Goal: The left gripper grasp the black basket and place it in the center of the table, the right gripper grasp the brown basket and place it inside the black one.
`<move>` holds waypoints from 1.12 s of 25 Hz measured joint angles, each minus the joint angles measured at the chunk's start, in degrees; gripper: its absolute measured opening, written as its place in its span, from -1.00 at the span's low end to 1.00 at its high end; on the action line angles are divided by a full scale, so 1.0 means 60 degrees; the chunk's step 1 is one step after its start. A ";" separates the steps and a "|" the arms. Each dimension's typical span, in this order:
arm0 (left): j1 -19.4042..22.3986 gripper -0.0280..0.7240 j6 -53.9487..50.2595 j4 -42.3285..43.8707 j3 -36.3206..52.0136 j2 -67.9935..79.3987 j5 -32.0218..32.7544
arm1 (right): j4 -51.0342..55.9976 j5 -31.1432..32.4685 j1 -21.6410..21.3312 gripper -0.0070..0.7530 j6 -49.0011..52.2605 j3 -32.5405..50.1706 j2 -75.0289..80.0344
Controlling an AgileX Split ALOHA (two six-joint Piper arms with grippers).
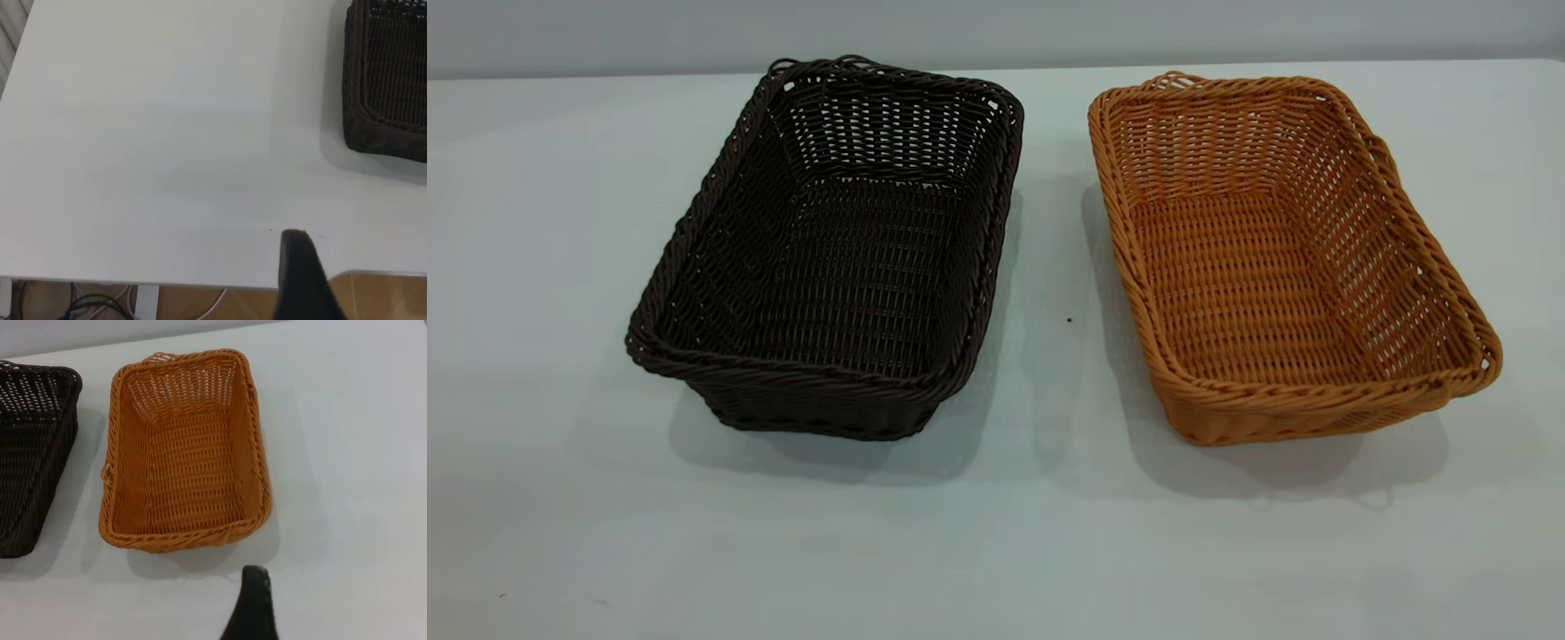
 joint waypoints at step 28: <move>0.0000 0.12 -0.0571 -0.0269 -0.0029 0.0412 -0.0911 | 0.0343 -0.0164 0.0000 0.61 0.0000 -0.0043 0.0751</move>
